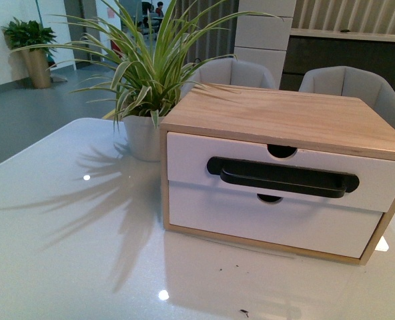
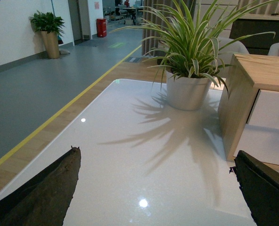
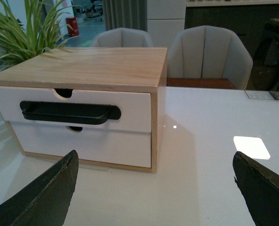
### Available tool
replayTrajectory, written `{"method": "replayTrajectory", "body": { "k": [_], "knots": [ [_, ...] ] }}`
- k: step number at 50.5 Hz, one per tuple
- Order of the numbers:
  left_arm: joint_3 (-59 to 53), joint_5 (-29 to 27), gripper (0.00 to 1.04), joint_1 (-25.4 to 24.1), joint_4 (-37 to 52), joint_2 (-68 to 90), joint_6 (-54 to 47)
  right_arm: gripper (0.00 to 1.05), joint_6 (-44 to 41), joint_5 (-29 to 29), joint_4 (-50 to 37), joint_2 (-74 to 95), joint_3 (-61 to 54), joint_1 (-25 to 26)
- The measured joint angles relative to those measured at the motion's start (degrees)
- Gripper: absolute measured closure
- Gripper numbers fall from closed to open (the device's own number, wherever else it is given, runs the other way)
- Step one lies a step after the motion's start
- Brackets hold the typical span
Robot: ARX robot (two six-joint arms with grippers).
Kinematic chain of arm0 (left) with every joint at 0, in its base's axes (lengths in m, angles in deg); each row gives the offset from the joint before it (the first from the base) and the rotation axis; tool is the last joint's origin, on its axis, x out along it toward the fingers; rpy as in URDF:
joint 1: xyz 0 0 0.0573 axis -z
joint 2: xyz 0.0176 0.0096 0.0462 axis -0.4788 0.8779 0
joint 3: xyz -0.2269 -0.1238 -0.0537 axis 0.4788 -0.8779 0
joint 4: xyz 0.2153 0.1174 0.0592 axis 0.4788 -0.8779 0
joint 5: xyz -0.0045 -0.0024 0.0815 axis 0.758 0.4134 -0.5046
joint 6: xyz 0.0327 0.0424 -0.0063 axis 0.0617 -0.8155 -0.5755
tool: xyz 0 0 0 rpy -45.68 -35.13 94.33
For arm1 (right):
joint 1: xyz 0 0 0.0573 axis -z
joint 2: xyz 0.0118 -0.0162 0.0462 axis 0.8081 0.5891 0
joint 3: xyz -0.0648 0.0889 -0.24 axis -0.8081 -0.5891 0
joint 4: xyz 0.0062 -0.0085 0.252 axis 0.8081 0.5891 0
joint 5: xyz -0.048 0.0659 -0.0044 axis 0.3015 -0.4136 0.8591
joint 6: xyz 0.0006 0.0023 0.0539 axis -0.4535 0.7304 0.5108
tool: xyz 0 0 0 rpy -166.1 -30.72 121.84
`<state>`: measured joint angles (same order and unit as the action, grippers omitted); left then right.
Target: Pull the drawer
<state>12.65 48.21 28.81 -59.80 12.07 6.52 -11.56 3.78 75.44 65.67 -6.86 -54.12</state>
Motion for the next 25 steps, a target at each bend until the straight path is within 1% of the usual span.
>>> {"method": "replayTrajectory", "body": {
  "k": [25],
  "knots": [
    [0.0, 0.0, 0.07, 0.0, 0.0, 0.0, -0.02, 0.09, 0.0, 0.0, 0.0, 0.0, 0.0, 0.0]
  ]
}}
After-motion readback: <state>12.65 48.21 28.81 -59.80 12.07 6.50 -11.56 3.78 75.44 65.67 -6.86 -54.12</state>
